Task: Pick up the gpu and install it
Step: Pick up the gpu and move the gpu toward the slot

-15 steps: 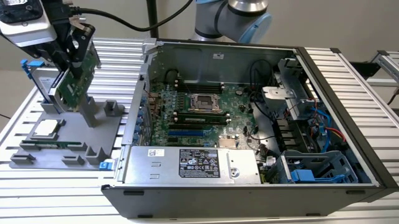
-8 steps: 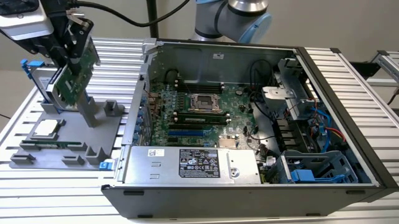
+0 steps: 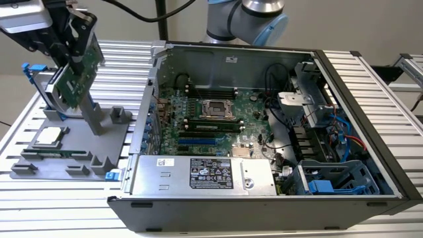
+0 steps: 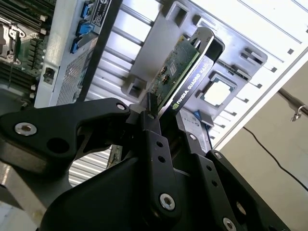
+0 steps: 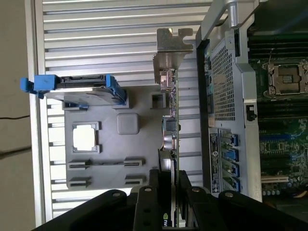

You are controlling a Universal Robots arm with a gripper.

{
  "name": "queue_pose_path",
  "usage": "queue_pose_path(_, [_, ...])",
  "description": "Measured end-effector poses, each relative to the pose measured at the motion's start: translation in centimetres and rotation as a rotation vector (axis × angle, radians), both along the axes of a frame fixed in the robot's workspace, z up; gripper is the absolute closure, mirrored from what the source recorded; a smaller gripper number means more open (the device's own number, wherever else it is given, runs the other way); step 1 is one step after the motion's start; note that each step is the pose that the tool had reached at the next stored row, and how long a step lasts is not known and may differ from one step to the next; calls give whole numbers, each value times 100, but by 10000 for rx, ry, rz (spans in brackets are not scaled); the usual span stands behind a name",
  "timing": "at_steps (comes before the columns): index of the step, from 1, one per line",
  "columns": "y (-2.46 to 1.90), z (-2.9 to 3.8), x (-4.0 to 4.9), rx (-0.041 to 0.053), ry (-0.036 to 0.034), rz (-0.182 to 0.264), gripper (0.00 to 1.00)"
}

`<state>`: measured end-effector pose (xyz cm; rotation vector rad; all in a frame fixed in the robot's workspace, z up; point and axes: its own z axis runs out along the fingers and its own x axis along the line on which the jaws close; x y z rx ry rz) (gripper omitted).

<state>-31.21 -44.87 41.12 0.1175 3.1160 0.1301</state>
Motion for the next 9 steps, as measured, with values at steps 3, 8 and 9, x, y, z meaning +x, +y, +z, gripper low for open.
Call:
queue_pose_path(3, [0, 39, 0, 0, 0, 0, 100])
queue_pose_path(8, [0, 94, 0, 0, -1, 0, 100])
queue_pose_path(9, [0, 102, 0, 0, -1, 0, 100])
